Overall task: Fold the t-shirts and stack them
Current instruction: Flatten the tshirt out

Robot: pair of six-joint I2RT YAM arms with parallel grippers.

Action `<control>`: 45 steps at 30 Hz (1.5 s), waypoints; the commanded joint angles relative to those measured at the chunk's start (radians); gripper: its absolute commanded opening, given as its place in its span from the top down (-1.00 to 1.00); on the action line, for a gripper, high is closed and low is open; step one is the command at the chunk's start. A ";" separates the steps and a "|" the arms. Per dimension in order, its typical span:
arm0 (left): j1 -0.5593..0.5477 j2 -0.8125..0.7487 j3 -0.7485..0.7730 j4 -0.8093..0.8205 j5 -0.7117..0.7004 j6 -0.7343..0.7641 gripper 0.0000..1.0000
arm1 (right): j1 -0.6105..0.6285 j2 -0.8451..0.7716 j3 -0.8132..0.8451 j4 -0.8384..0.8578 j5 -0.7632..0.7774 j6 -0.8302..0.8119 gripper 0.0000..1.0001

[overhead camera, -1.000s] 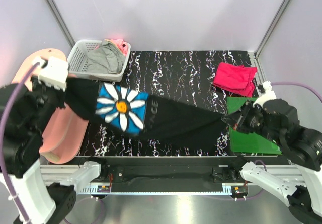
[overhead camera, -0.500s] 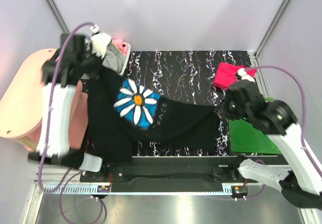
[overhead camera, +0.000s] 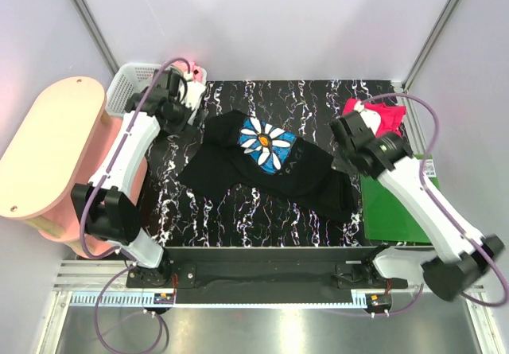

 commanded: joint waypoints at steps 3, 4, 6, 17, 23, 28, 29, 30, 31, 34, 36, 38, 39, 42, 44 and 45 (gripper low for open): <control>-0.031 -0.255 -0.181 0.105 -0.029 0.067 -0.98 | -0.139 0.223 0.047 0.172 0.007 -0.106 0.97; -0.044 -0.290 -0.254 0.102 -0.032 0.077 -0.98 | -0.147 0.252 0.076 0.174 0.013 -0.113 0.95; -0.068 -0.309 -0.331 0.111 -0.050 0.091 -0.98 | -0.170 0.330 0.100 0.174 0.021 -0.127 0.85; -0.073 -0.131 -0.497 0.160 -0.056 0.042 -0.98 | -0.191 0.288 0.127 0.111 0.046 -0.084 -0.59; -0.071 -0.013 -0.494 0.180 -0.039 0.013 -0.89 | -0.191 0.052 -0.072 0.117 -0.161 0.020 -0.45; -0.059 0.065 -0.501 0.211 -0.044 0.007 -0.87 | -0.190 -0.090 -0.284 0.159 -0.333 0.078 -0.39; -0.053 0.075 -0.499 0.214 -0.043 0.004 -0.87 | -0.190 -0.120 -0.306 0.157 -0.344 0.089 -0.38; -0.050 0.088 -0.497 0.217 -0.039 0.002 -0.86 | -0.190 -0.134 -0.342 0.156 -0.350 0.092 -0.38; -0.045 0.096 -0.494 0.220 -0.035 -0.001 -0.86 | -0.190 -0.146 -0.359 0.156 -0.356 0.095 -0.37; -0.035 0.128 -0.484 0.225 -0.033 -0.011 -0.86 | -0.191 -0.179 -0.427 0.168 -0.385 0.115 -0.36; -0.025 0.151 -0.470 0.225 -0.029 -0.016 -0.86 | -0.190 -0.179 -0.482 0.194 -0.396 0.135 -0.35; -0.016 0.167 -0.455 0.225 -0.018 -0.022 -0.86 | -0.190 -0.167 -0.522 0.220 -0.404 0.160 -0.36; -0.013 0.182 -0.450 0.226 -0.013 -0.025 -0.86 | -0.190 -0.160 -0.556 0.246 -0.402 0.167 -0.36; -0.009 0.205 -0.436 0.225 -0.003 -0.030 -0.85 | -0.190 -0.102 -0.596 0.280 -0.353 0.204 -0.46; -0.005 0.213 -0.431 0.225 0.002 -0.031 -0.82 | -0.190 -0.038 -0.603 0.289 -0.338 0.213 -0.49; -0.005 0.216 -0.431 0.225 0.008 -0.031 -0.79 | -0.190 -0.016 -0.605 0.289 -0.324 0.216 -0.50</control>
